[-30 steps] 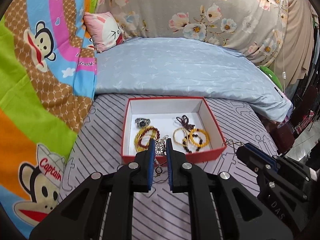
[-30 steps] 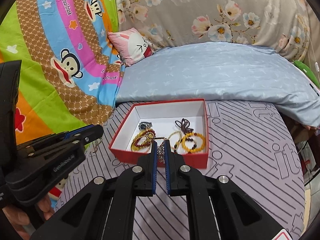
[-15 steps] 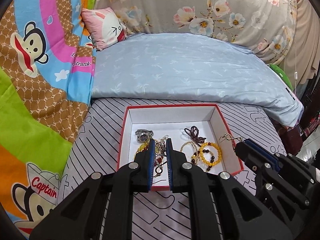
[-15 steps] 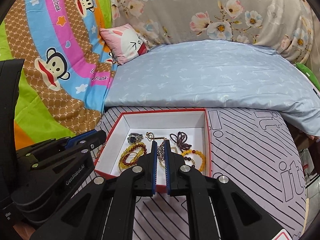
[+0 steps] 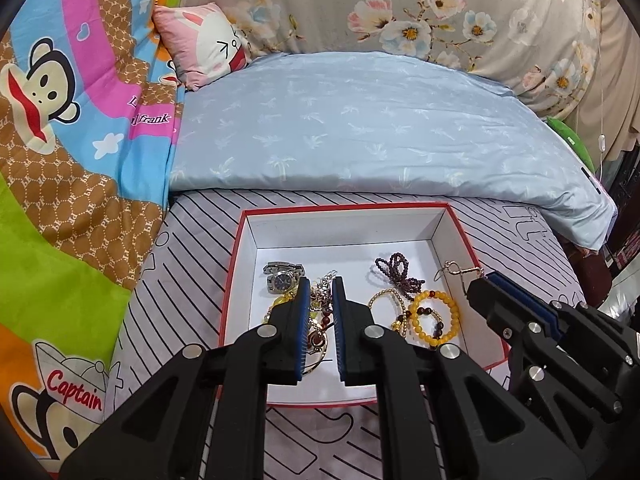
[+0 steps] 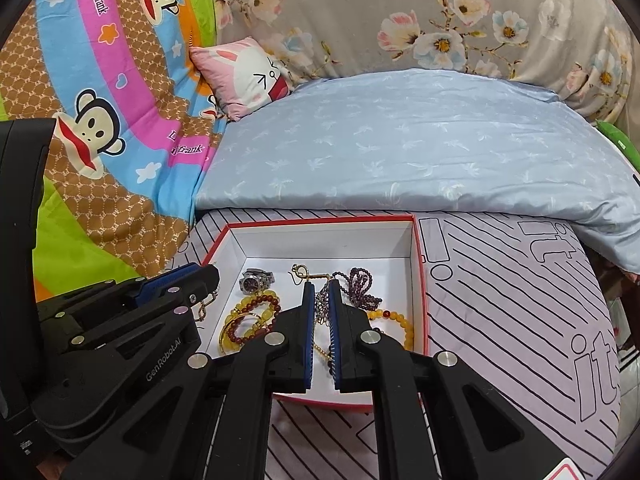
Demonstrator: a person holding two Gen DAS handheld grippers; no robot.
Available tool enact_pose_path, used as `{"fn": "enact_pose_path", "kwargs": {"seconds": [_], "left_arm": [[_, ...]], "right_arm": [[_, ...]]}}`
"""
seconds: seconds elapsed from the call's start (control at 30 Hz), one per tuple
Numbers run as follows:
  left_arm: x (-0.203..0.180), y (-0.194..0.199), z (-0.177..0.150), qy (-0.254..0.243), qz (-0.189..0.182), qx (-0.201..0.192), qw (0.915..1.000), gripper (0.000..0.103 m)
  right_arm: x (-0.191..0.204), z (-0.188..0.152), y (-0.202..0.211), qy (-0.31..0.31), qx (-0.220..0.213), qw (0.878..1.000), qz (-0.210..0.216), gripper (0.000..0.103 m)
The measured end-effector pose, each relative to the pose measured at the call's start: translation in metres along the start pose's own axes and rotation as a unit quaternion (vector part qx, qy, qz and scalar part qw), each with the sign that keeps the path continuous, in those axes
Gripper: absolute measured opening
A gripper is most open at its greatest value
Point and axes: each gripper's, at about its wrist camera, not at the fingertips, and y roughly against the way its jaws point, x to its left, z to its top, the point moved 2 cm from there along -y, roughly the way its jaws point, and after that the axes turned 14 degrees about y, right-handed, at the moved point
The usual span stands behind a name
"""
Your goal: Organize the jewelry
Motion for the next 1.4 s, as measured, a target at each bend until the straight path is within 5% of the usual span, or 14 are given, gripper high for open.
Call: {"fn": "enact_pose_path", "kwargs": {"seconds": [0.77, 0.83, 0.97, 1.4], "left_arm": [[-0.002, -0.033, 0.004, -0.001, 0.014, 0.015, 0.9998, 0.01], [0.0, -0.038, 0.004, 0.004, 0.022, 0.018, 0.9996, 0.012], [0.004, -0.041, 0.002, 0.006, 0.036, 0.014, 0.9992, 0.038], [0.005, -0.041, 0.0, 0.006, 0.038, 0.015, 0.9991, 0.038]], "right_arm": [[-0.01, 0.0, -0.029, -0.004, 0.02, 1.0, -0.004, 0.009], [-0.008, 0.0, -0.031, 0.002, 0.022, 1.0, -0.015, 0.011], [-0.008, -0.001, -0.033, 0.005, 0.025, 0.999, -0.024, 0.018], [-0.009, -0.005, -0.033, -0.001, 0.028, 0.999, -0.026, 0.023]]}}
